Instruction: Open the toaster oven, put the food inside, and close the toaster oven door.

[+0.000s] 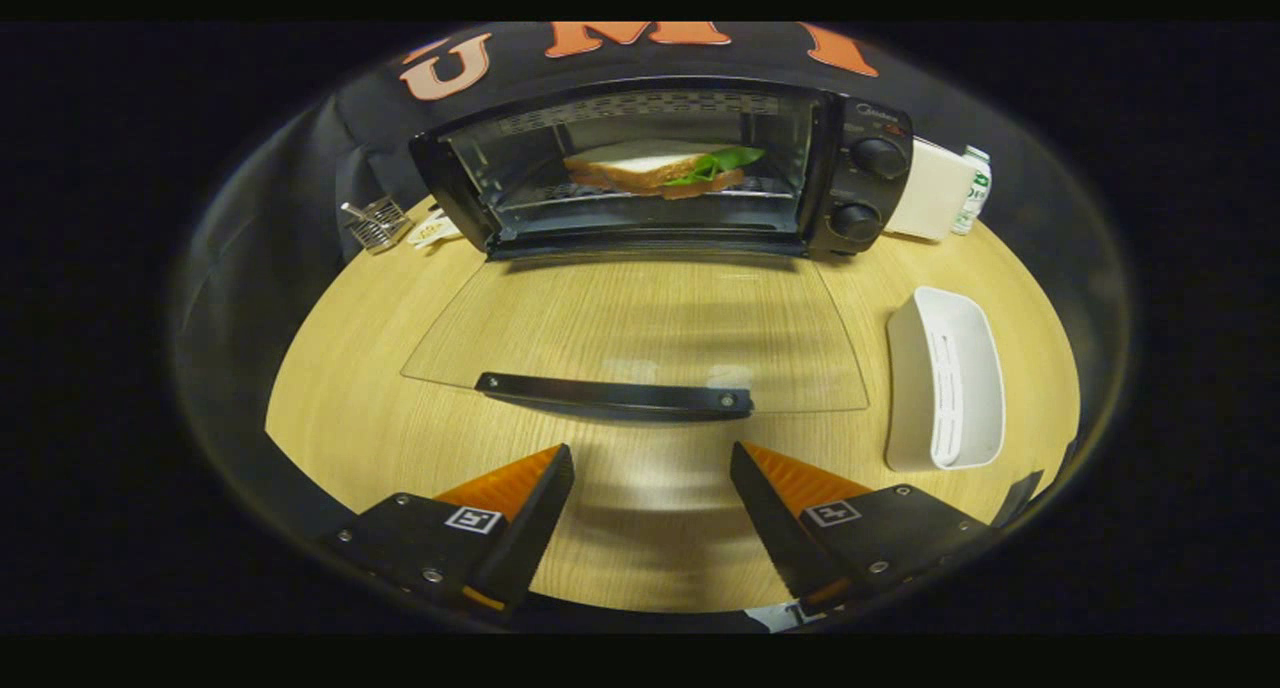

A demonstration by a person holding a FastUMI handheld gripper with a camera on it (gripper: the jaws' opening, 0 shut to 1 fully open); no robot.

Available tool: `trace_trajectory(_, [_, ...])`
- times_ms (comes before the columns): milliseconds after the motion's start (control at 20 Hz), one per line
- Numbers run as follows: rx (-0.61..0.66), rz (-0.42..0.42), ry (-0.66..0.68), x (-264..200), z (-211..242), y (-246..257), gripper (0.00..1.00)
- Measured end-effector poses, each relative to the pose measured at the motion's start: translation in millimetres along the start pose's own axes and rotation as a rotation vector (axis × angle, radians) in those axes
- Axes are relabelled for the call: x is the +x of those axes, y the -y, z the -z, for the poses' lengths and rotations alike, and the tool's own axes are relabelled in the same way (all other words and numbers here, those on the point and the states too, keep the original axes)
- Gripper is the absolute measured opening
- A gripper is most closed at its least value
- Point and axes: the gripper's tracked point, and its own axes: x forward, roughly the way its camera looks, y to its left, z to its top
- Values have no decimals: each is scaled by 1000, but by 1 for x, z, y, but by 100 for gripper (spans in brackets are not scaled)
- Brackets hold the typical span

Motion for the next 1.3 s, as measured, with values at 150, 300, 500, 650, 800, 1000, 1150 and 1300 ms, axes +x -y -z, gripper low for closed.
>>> trace_trajectory(150, [-47,43,-20,16,-2,6,94])
trace_trajectory(300, [-114,73,-11,21,-8,8,94])
trace_trajectory(500, [-74,29,8,12,-27,1,94])
trace_trajectory(650, [-99,38,108,-6,-60,1,94])
trace_trajectory(800, [-104,48,194,-14,-103,3,93])
trace_trajectory(1000, [-98,77,269,-24,-150,16,94])
trace_trajectory(1150, [-76,87,302,-23,-178,20,94])
trace_trajectory(1300, [-86,94,344,-24,-208,20,93])
